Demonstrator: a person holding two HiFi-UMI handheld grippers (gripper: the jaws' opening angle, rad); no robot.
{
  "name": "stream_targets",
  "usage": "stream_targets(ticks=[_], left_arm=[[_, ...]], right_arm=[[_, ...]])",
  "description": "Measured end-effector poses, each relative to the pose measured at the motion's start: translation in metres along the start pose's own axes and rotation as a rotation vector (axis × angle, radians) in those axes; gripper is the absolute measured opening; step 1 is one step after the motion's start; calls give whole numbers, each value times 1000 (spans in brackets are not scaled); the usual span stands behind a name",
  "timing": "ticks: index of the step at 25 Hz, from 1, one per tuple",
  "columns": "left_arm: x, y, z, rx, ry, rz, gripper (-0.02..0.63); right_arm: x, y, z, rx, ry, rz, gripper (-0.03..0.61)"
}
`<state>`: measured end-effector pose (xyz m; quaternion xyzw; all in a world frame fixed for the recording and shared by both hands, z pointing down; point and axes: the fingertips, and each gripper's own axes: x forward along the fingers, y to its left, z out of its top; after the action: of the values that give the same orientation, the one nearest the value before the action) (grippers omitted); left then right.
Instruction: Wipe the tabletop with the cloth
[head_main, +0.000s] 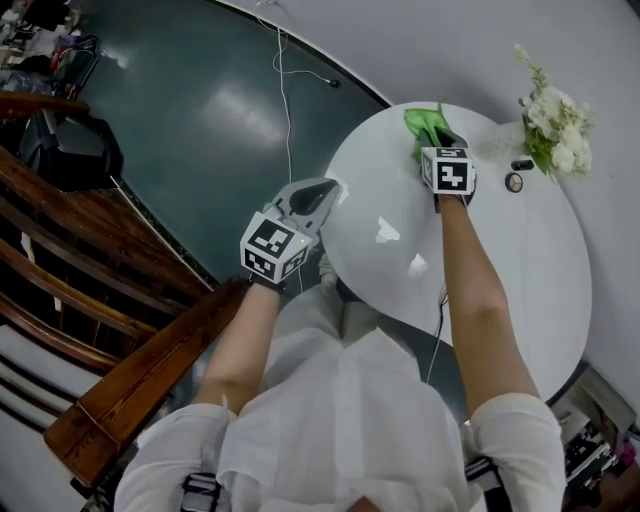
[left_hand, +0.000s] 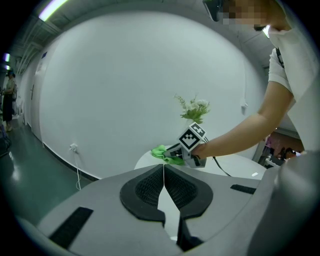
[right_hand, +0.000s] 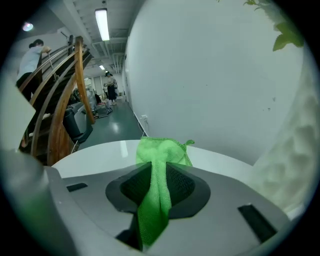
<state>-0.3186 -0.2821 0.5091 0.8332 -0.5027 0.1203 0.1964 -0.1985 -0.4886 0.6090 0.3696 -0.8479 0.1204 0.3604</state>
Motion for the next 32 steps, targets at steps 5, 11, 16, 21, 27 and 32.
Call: stream_targets(ticks=[5,11,16,21,27,32], left_arm=[[-9,10,-7,-5,6,0,18],[-18,20,-13,-12,6,14,18],[-25,17,-15,-12,-1,23,18],[-32,7,-18,-12,-1,29,18],[-34,-12,-18,-19,-9,28,18],[-29,-36,-15,-12,-14,13,18]], right_arm=[[18,35,23,-63,-21,70,81],[10,129,25,-273,-59,252,81],[-17,199,1,-453,-76,418,81],[-58,248,-37,-578,-67,575,81],[-115,276,-99,-686,-36,719,81],[-162,270,-151,-704,2,792,81]])
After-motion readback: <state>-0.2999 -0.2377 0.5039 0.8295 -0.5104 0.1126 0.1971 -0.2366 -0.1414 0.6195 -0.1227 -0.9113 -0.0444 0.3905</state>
